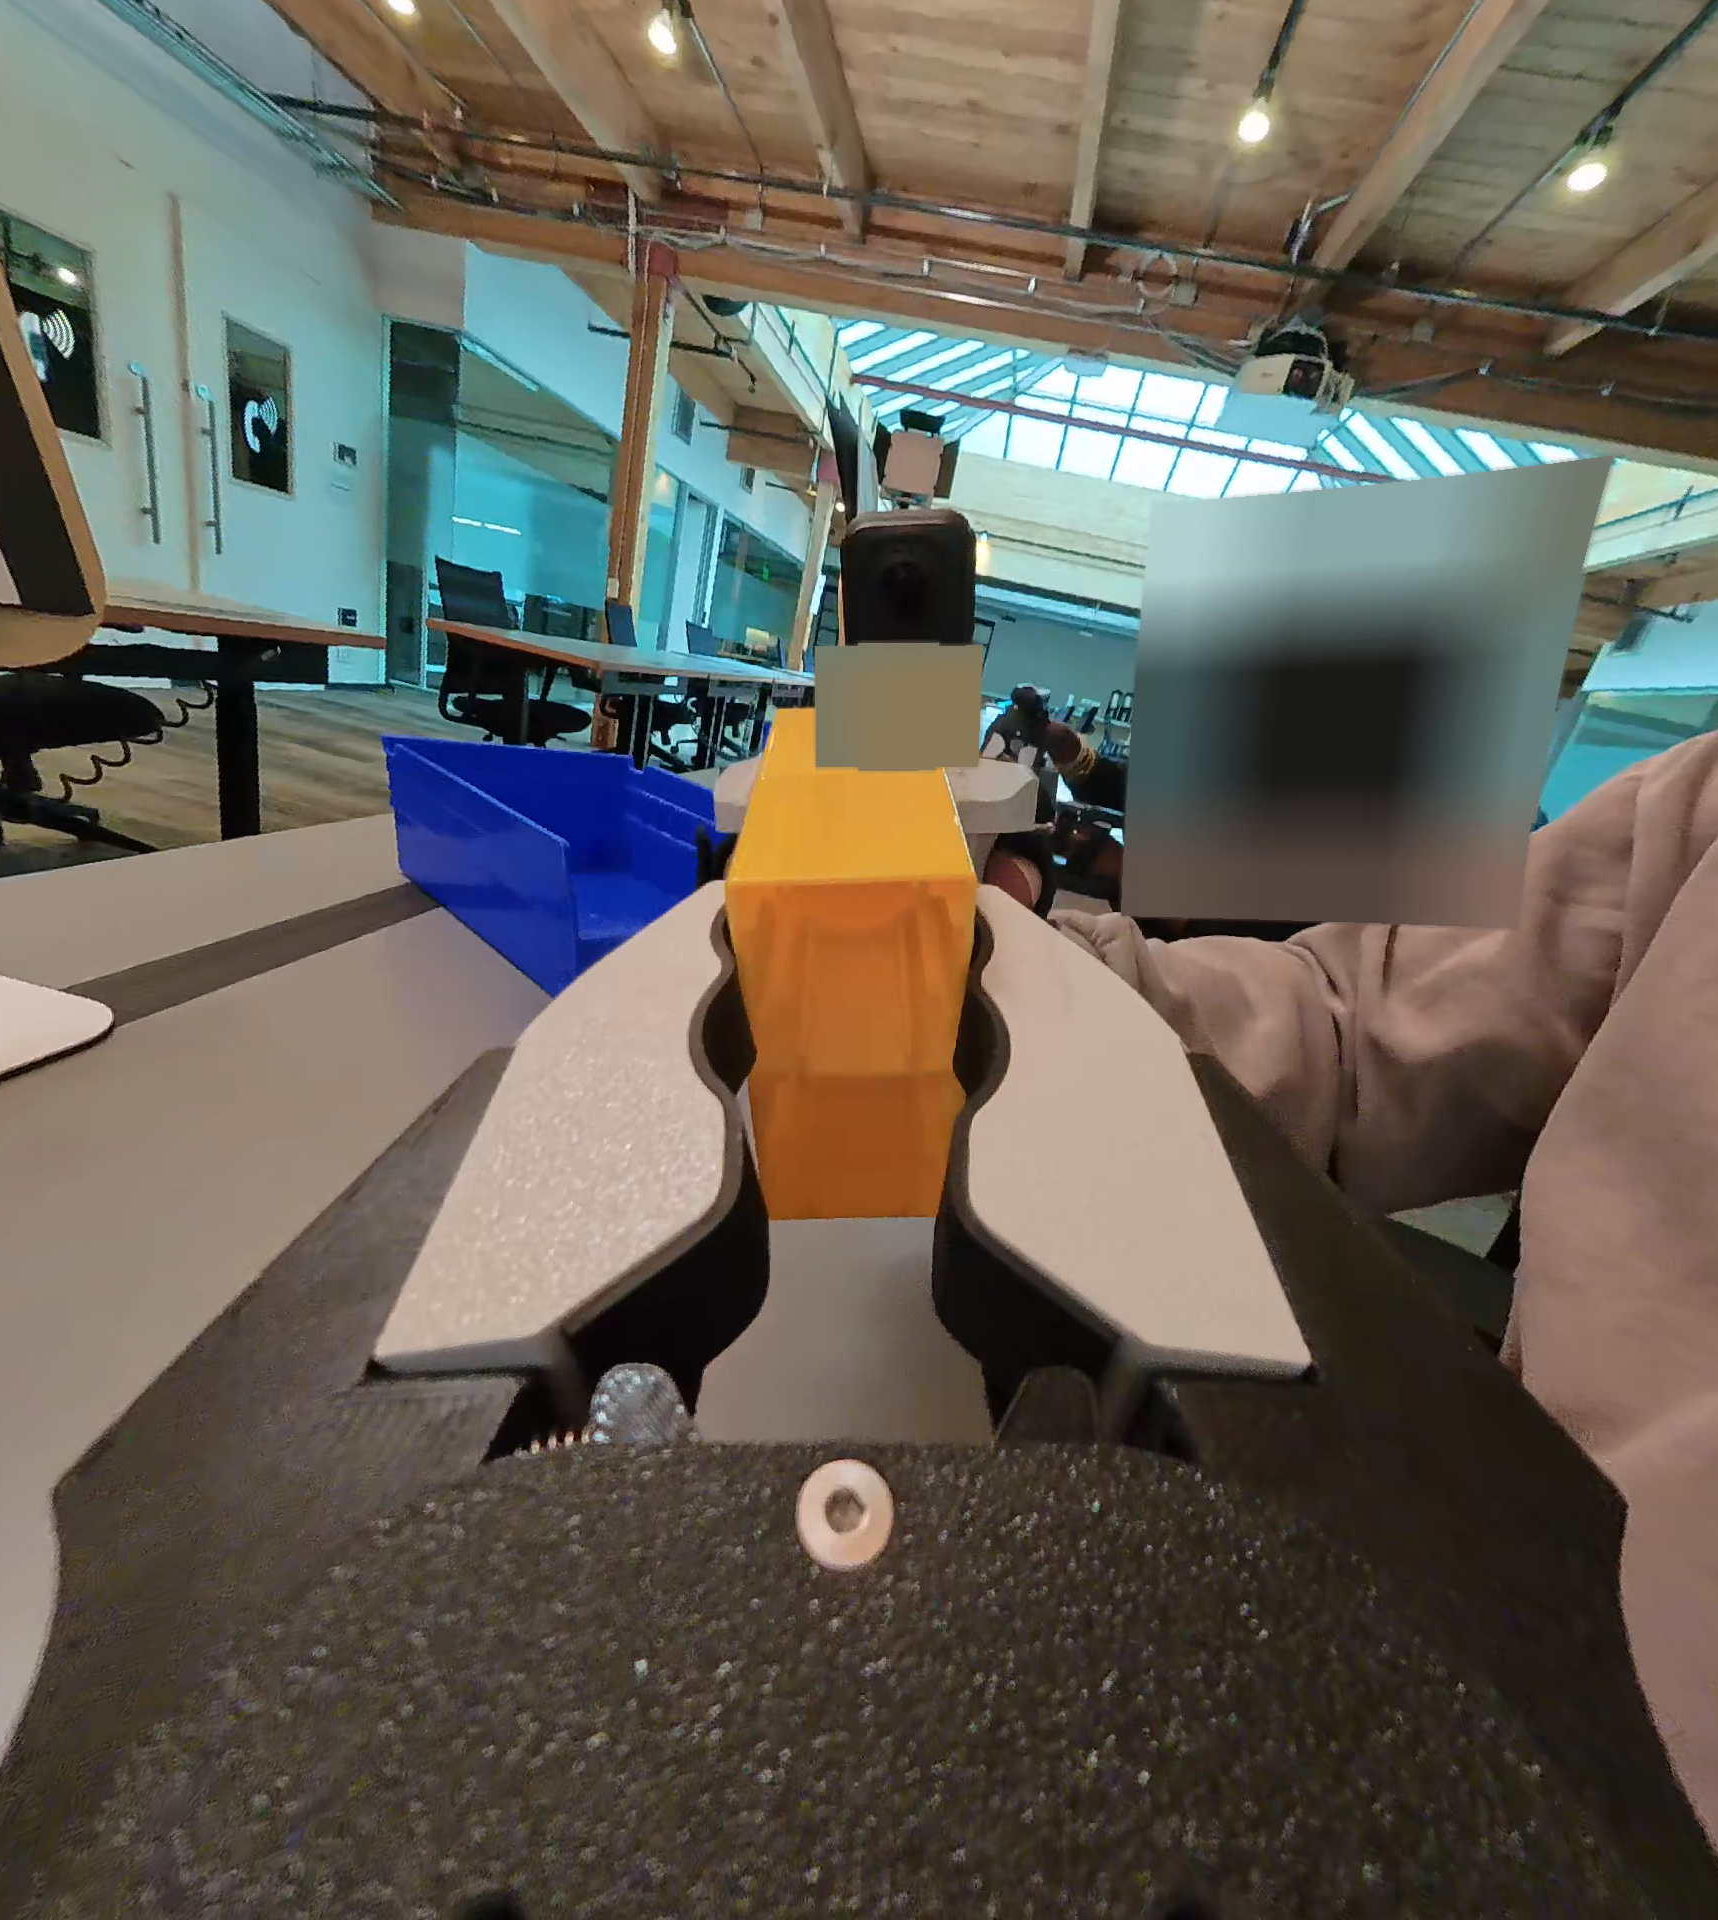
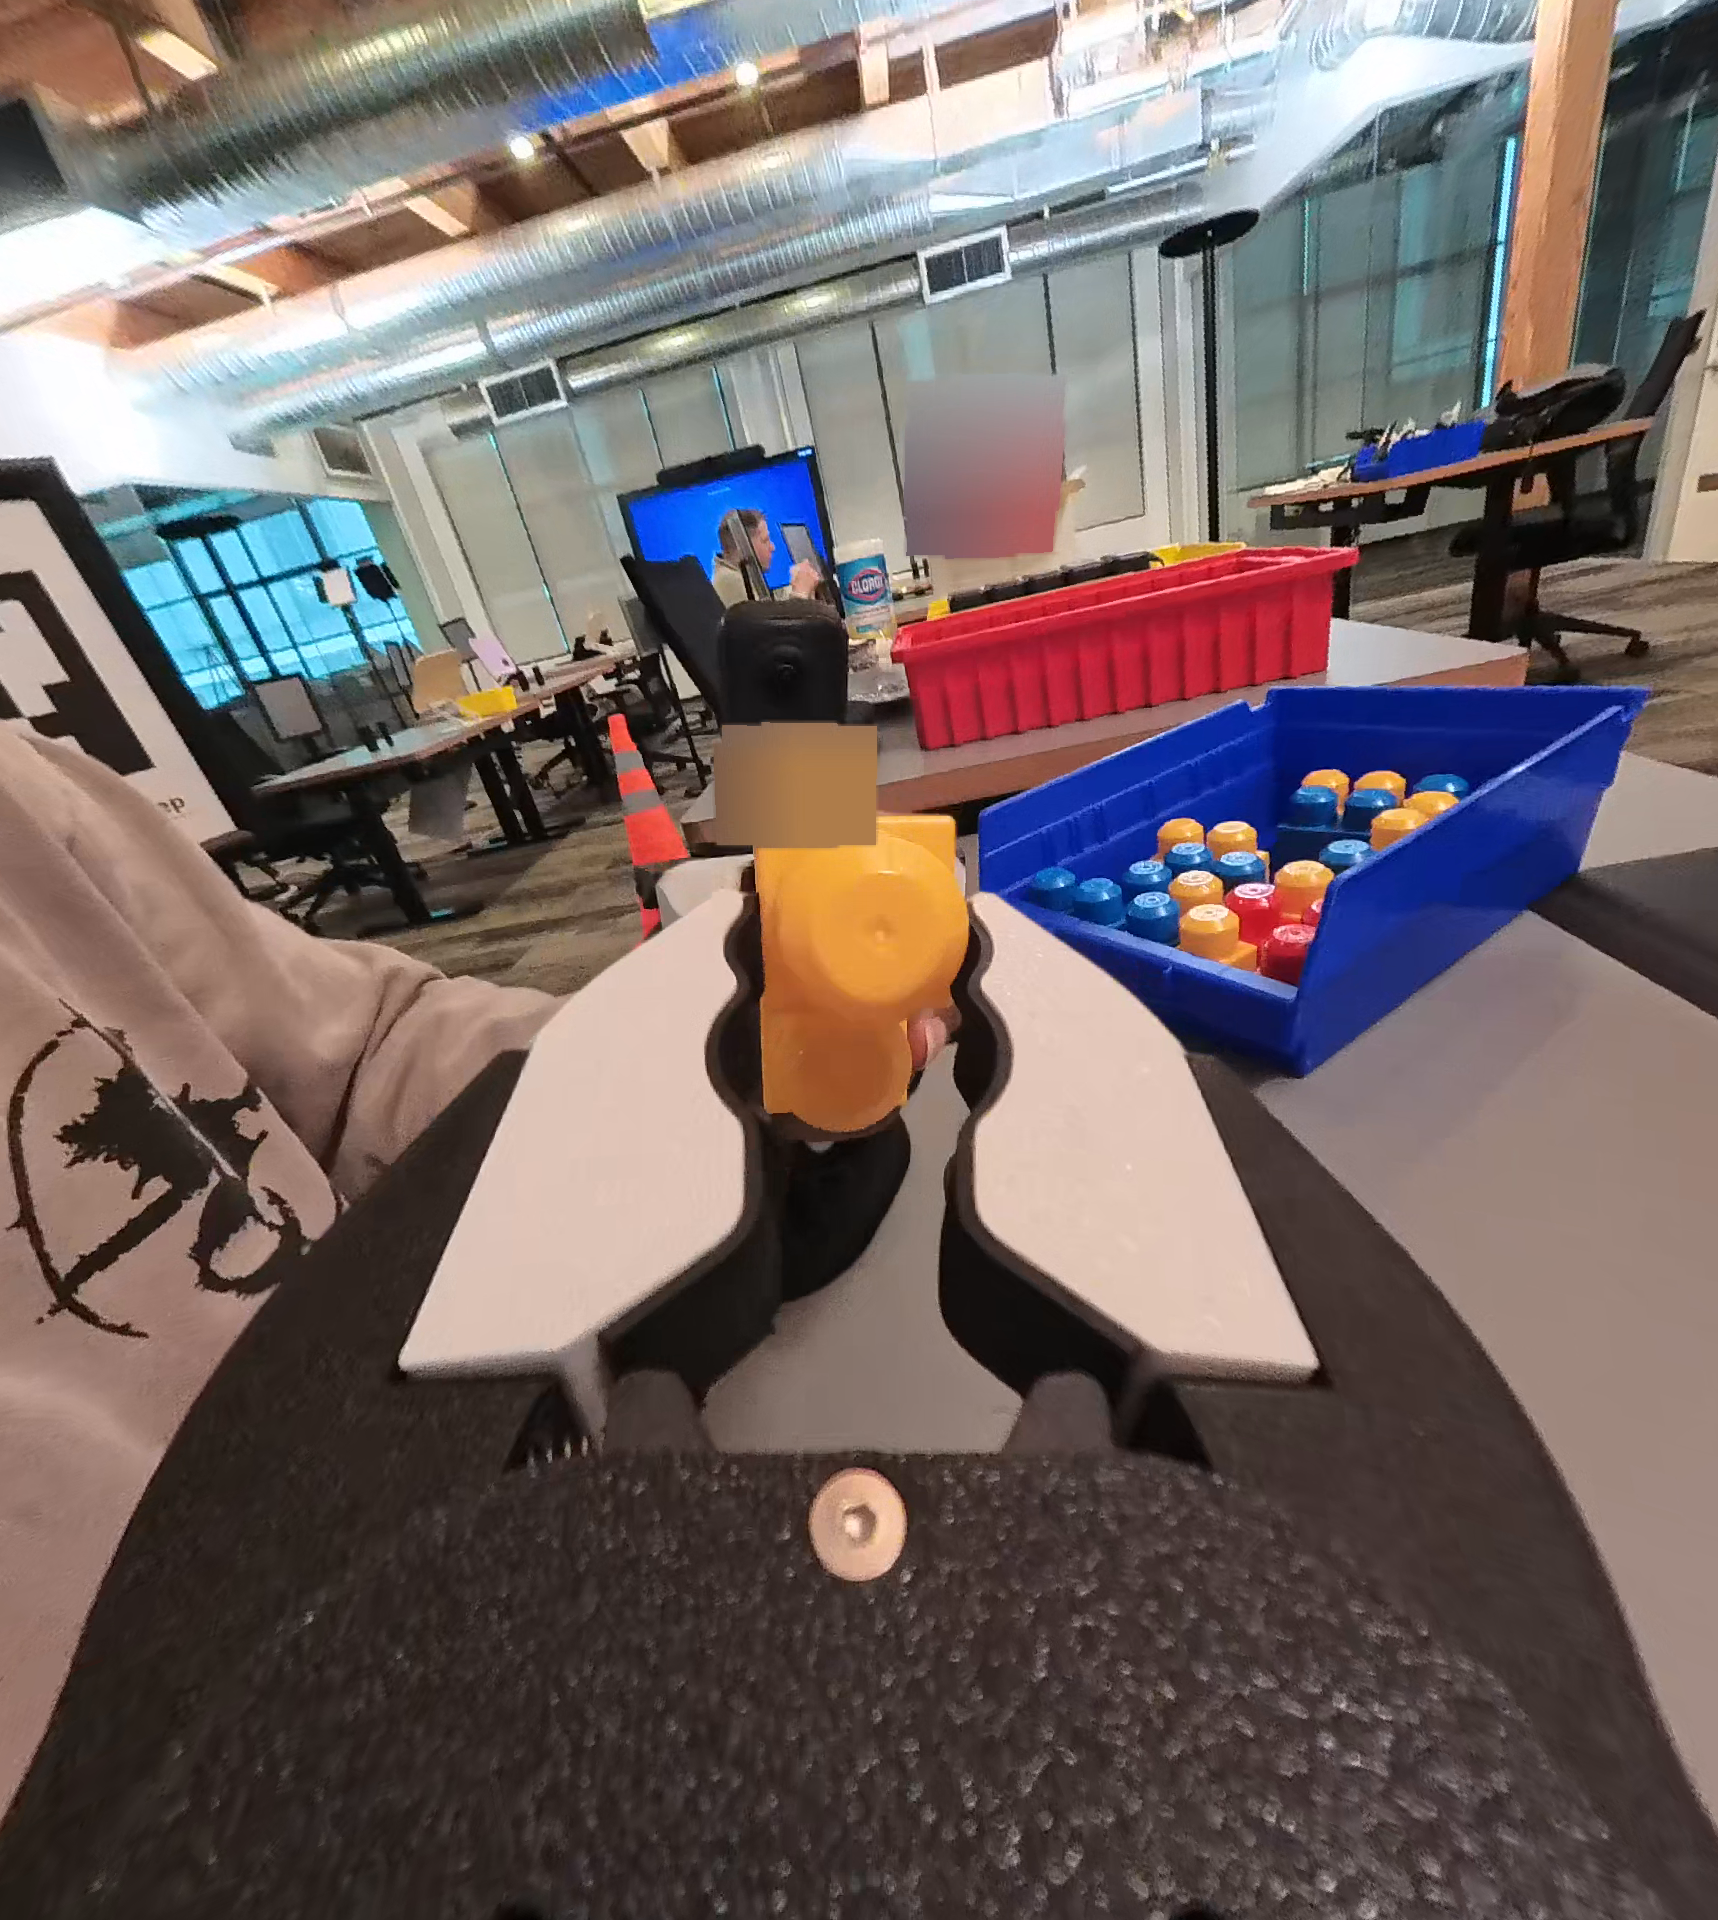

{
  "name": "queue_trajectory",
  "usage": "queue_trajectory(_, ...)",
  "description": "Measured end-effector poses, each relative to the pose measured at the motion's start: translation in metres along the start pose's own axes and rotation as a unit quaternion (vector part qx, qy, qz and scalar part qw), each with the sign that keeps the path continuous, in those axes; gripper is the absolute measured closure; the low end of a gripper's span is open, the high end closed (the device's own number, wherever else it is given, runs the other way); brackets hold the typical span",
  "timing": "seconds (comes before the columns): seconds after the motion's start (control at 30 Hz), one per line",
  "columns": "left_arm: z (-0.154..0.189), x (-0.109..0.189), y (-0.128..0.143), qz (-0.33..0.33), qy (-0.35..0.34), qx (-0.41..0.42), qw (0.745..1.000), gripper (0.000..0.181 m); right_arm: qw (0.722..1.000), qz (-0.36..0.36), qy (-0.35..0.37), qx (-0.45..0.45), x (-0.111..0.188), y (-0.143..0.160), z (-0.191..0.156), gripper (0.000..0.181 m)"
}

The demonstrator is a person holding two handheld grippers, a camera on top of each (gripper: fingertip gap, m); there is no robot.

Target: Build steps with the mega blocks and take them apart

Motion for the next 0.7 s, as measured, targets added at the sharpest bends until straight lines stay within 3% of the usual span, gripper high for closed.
queue_trajectory(0.23,0.001,-0.002,0.002,-0.024,0.006,-0.019,1.000,0.144,0.999,-0.039,0.002,0.020,0.004,0.003,-0.002,0.146)
queue_trajectory(0.4,0.005,-0.004,0.006,-0.048,0.019,-0.029,0.998,0.144,0.991,-0.117,-0.017,0.062,0.010,0.009,-0.006,0.146)
queue_trajectory(0.7,0.008,-0.012,0.013,-0.046,0.024,-0.041,0.998,0.145,0.976,-0.193,-0.029,0.095,0.029,0.000,-0.009,0.150)
Point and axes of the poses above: each gripper's, where its closed fingertips meet, x back along the fingers, y out of its underside, z = x × y across the jaws, the point moved 4 cm from there along x, back along the fingers, and after that the axes turned 5 degrees about -z, right-handed, at the moved point
